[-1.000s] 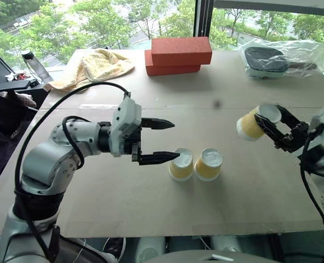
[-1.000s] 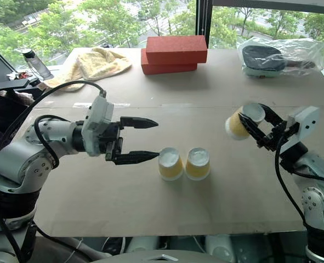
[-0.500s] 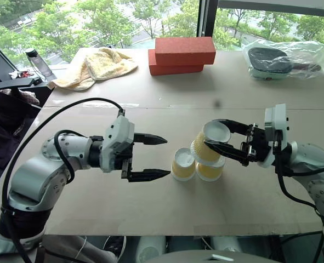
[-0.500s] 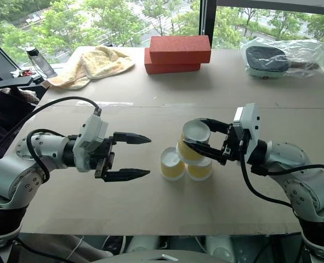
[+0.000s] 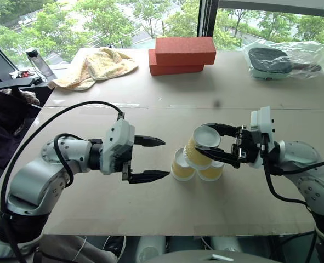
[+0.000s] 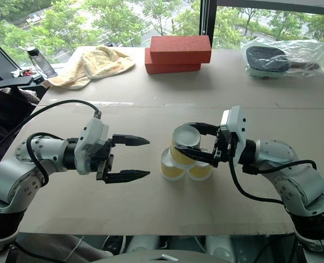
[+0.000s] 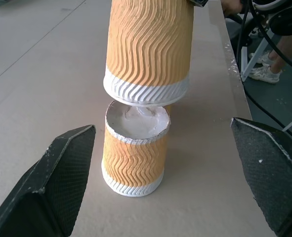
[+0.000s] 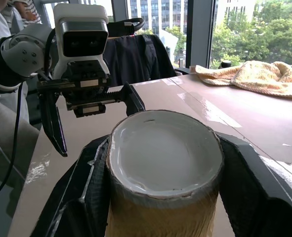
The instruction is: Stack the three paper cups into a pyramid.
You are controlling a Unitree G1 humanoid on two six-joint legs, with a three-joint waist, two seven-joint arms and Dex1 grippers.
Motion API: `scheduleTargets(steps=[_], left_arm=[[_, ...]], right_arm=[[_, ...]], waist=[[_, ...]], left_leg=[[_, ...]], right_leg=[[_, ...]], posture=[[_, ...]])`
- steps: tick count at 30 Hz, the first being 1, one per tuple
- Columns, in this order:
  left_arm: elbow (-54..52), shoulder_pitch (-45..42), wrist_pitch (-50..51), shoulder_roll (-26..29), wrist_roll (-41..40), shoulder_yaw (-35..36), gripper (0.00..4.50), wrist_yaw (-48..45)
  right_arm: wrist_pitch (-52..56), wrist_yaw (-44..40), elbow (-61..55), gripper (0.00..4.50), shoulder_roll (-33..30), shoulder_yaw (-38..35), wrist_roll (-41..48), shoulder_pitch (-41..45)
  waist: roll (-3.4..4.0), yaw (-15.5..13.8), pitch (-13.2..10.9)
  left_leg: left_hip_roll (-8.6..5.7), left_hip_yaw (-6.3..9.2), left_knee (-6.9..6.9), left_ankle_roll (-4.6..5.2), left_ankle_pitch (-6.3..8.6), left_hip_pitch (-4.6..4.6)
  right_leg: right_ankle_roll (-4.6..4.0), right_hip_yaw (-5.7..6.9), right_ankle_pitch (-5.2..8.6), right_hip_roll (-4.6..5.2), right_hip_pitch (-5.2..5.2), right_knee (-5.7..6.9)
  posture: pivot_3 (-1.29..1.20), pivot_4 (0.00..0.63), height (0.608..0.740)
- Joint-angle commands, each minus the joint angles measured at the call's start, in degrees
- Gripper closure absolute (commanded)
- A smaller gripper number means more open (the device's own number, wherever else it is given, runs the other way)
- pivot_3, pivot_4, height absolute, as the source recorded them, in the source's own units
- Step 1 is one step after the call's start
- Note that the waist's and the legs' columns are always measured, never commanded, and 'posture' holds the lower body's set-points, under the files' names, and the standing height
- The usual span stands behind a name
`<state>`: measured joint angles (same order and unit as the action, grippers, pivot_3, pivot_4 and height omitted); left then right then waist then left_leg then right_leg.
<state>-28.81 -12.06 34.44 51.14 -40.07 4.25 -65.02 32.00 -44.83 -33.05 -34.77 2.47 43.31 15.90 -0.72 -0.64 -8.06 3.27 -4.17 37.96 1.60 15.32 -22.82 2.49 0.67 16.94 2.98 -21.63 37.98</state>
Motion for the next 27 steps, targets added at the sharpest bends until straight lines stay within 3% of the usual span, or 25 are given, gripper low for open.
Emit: scheduleTargets(steps=[1, 2, 9, 14, 17, 20, 27], left_arm=[[-1.91, -0.46, -0.98, 0.17, -0.68, 1.1, 0.0, -0.03], [-1.84, -0.51, -1.0, 0.14, -0.72, 1.08, 0.0, -0.06], [-3.02, 1.25, -0.1, 0.23, -2.68, 2.83, 0.0, 0.46], [-2.97, 6.45, 0.88, -4.52, -7.54, 8.61, 0.0, 6.62], [-1.11, 13.08, -4.61, -7.0, 0.62, 9.19, 0.0, 10.23], [3.64, 19.05, -11.02, -9.65, 9.59, 6.65, 0.0, 13.84], [10.45, 22.3, -21.22, -13.87, 17.57, 1.71, 0.0, 13.74]], right_arm=[[-1.81, -1.13, -0.8, 0.31, 0.3, -0.3, -0.74, 0.99], [-1.74, -1.22, -0.79, 0.14, 0.27, -0.55, -0.69, 1.05], [1.23, -0.98, -3.99, 0.14, -2.93, -7.98, 6.48, -0.93], [0.47, -6.48, -4.82, 0.14, -9.64, -17.05, 7.01, -13.45], [-3.7, -9.22, -1.35, 0.14, -10.52, -19.5, 2.85, -19.99], [-11.92, -12.56, 9.71, 0.14, -6.92, -18.92, -2.36, -22.62], [-31.24, -20.06, 33.77, 0.14, -2.17, -15.73, -13.91, -18.58]], waist=[[0.0, 0.0, 0.0], [0.0, 0.01, 0.0], [0.0, -0.03, 0.0], [-0.05, -0.23, -0.01], [-0.05, 0.03, 0.0], [-0.11, 0.65, 0.03], [-0.11, 0.25, 0.03]], left_leg=[[0.0, 0.0, 0.0, 0.0, 0.0, 0.0], [0.0, 0.0, 0.0, 0.0, 0.0, 0.0], [0.01, -0.01, 0.0, 0.0, 0.0, 0.0], [0.02, 0.08, -0.04, 0.02, 0.01, -0.05], [0.0, 0.06, -0.06, 0.04, 0.02, -0.01], [0.0, -0.04, -0.07, 0.05, 0.02, 0.11], [-0.05, -0.12, -0.01, 0.06, 0.03, 0.15]], right_leg=[[0.0, 0.0, 0.0, 0.0, 0.0, 0.0], [0.0, 0.0, 0.0, 0.0, 0.0, 0.0], [0.0, 0.01, 0.0, 0.02, 0.0, 0.0], [0.0, -0.02, 0.0, 0.13, 0.03, -0.05], [0.01, -0.07, 0.0, 0.13, 0.05, -0.08], [0.0, -0.16, 0.0, 0.04, 0.05, -0.01], [-0.02, -0.09, -0.01, 0.03, 0.05, 0.01]], posture=[[0.0, 0.15, 0.73], [0.0, 0.15, 0.73], [0.0, 0.15, 0.73], [0.0, 0.15, 0.73], [0.0, 0.15, 0.73], [0.0, 0.15, 0.73], [0.0, 0.15, 0.73]])
